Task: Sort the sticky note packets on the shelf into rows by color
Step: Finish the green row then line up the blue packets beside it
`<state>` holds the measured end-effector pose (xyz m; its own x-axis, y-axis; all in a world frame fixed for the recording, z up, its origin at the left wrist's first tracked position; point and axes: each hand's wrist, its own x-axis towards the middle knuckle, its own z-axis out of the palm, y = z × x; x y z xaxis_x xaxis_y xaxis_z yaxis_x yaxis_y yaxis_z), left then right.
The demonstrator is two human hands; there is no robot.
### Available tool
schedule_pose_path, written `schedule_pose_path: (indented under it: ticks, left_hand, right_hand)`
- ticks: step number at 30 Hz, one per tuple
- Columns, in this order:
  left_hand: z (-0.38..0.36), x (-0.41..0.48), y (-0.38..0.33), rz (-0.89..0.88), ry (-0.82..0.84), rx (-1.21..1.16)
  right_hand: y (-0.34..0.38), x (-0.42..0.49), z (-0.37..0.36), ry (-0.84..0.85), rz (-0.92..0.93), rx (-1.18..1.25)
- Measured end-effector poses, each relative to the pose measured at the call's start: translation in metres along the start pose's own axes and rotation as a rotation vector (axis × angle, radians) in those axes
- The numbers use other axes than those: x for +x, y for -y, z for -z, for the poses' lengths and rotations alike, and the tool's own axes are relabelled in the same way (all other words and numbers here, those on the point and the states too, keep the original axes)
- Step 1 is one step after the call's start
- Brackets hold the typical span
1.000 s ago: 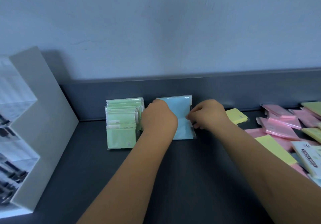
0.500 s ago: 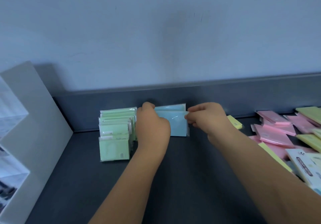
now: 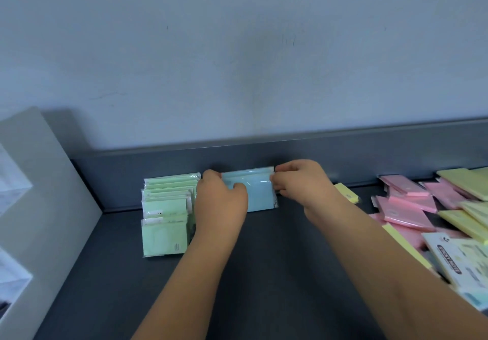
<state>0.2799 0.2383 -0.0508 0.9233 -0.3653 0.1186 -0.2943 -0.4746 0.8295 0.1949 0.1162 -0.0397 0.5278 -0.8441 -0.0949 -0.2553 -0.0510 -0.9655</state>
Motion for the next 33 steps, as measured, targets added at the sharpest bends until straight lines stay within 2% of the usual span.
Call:
schedule_pose_path:
  ticks: [6, 12, 17, 21, 24, 27, 30, 33]
  left_hand:
    - [0.001, -0.004, -0.005, 0.000, 0.056, 0.037]
    - [0.004, -0.004, -0.005, -0.009, 0.017, -0.051]
    - [0.004, -0.004, -0.004, 0.015, 0.013, -0.047]
    - [0.006, -0.007, -0.005, -0.062, -0.010, -0.003]
    - [0.012, -0.008, -0.008, -0.268, 0.025, 0.147]
    - [0.024, -0.010, -0.011, -0.478, 0.115, 0.457]
    - [0.033, -0.017, -0.013, -0.554, 0.198, 0.735]
    - [0.037, -0.029, -0.014, -0.549, 0.254, 0.801]
  right_hand:
    - [0.001, -0.004, 0.001, -0.009, 0.008, -0.005]
    - [-0.001, -0.004, 0.003, -0.023, 0.027, 0.046]
    - [0.000, -0.007, 0.004, -0.033, 0.042, 0.000]
    - [0.009, -0.010, 0.011, -0.095, 0.065, -0.060]
    - [0.026, -0.025, 0.017, -0.086, 0.132, -0.214]
    - [0.029, -0.044, 0.021, -0.049, 0.271, -0.558]
    - [0.015, -0.059, 0.020, -0.037, 0.414, -0.854]
    - [0.003, -0.069, 0.025, -0.059, 0.445, -0.870]
